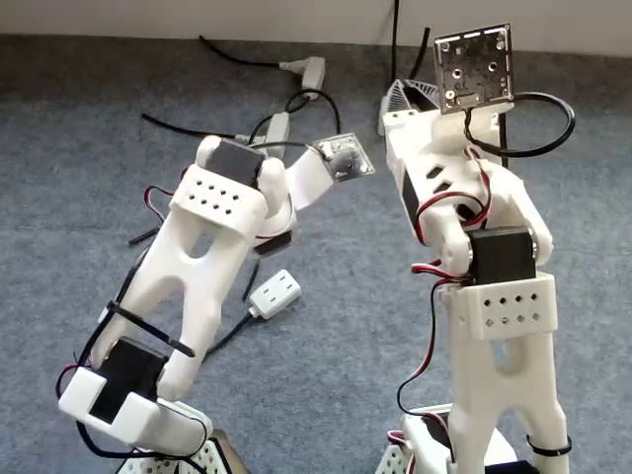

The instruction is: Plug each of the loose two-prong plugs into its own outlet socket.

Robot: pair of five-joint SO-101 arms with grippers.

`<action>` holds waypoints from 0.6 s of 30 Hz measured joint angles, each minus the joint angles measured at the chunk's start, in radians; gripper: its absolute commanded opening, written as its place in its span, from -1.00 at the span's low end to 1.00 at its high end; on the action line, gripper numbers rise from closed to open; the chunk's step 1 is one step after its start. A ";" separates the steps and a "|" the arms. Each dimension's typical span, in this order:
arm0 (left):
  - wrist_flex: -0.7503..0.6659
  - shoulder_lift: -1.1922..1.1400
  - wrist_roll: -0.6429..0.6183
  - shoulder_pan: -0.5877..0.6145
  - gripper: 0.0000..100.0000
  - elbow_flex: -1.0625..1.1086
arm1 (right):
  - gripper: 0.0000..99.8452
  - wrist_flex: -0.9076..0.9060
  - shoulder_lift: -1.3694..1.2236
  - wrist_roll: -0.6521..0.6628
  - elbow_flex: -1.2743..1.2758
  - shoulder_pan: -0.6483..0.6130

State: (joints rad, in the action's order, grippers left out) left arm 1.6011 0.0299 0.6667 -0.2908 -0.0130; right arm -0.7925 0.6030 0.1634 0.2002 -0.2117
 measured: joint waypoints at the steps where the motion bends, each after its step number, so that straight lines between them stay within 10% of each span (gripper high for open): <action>1: 0.015 0.000 0.000 0.002 -0.99 0.000 | -0.99 0.000 0.000 0.000 0.000 0.002; 18: -0.002 -0.006 -0.034 -0.100 -0.99 0.150 | -0.99 0.000 0.000 0.000 0.000 0.002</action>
State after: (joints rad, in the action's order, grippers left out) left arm 1.5996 0.0238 0.6329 -0.3905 0.1373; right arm -0.7925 0.6030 0.1634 0.2002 -0.2102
